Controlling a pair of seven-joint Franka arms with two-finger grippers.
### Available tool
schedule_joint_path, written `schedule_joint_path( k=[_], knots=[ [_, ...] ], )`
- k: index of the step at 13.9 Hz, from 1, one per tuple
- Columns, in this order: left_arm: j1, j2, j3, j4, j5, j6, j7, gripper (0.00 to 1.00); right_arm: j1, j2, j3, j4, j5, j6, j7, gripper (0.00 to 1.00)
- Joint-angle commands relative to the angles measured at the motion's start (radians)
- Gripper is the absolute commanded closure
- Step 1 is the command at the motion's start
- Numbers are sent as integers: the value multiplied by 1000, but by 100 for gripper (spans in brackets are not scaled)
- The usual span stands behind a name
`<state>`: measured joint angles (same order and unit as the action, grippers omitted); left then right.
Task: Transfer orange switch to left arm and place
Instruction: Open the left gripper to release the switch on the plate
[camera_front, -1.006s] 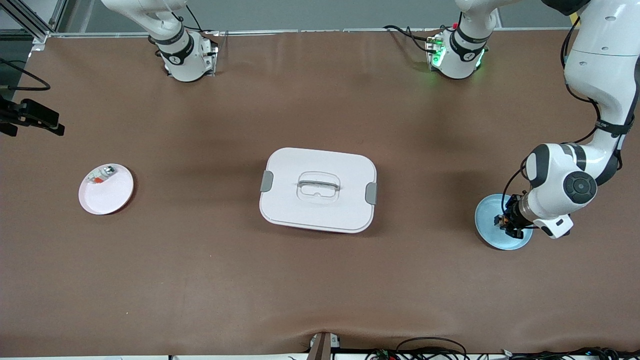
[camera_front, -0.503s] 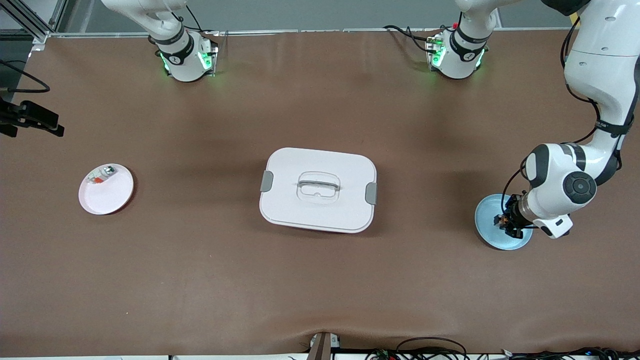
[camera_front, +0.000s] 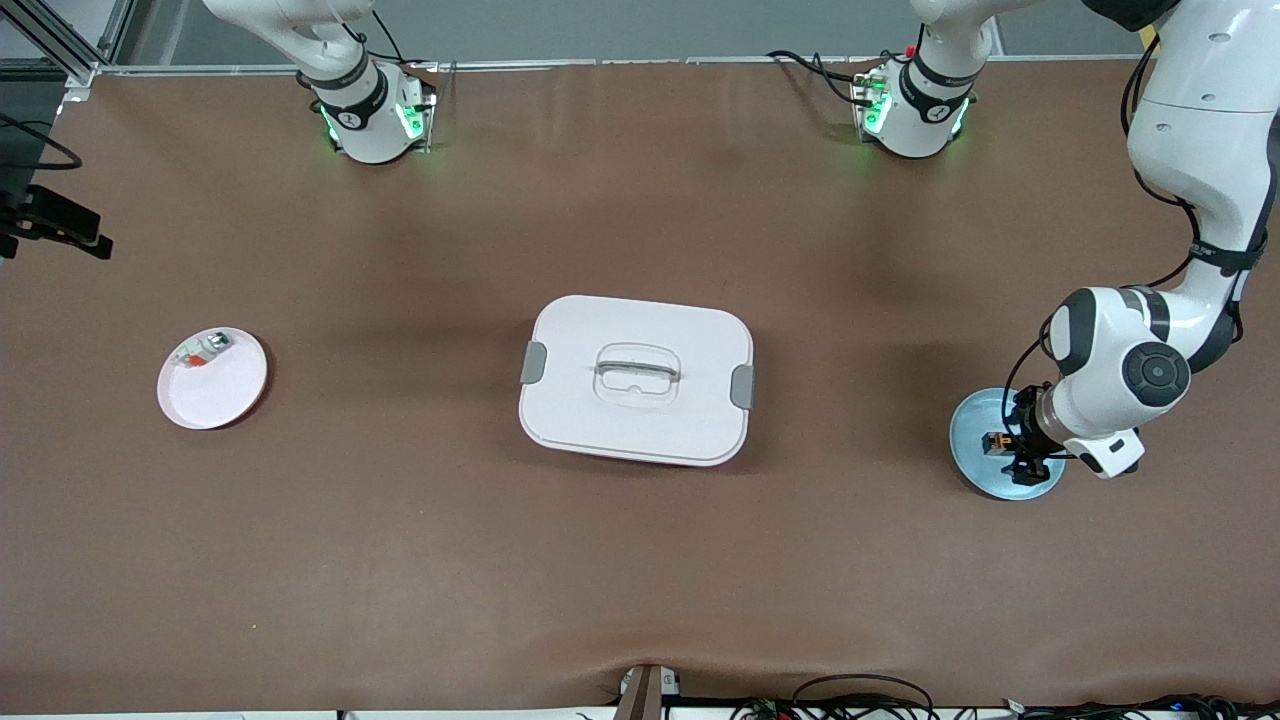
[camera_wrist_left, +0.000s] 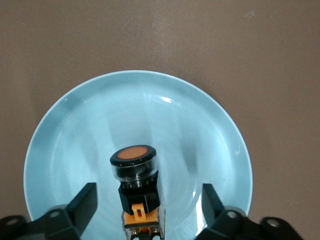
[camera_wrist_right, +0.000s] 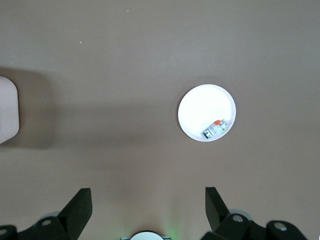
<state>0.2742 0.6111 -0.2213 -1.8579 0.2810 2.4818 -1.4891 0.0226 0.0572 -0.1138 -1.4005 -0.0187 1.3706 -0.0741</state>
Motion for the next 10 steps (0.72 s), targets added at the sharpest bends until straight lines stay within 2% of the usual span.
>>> schedule_joint_path(
  k=[1,4,7,10],
  knots=[
    [-4,-11,-4,9,23,0,1,0,-12,-23,9,-26,-21,4,-13,0],
    [-6,-19,-12,34,12,-55,70,0,-9,-26,12,-29,-21,1,-12,0],
    [-24,-50,-13,40,6,-119,324,0,2,-42,17,-34,-21,-2,-1,0],
    [-38,-60,-13,36,-19,-136,569,0,22,-101,16,-86,-21,4,-1,0]
  ],
)
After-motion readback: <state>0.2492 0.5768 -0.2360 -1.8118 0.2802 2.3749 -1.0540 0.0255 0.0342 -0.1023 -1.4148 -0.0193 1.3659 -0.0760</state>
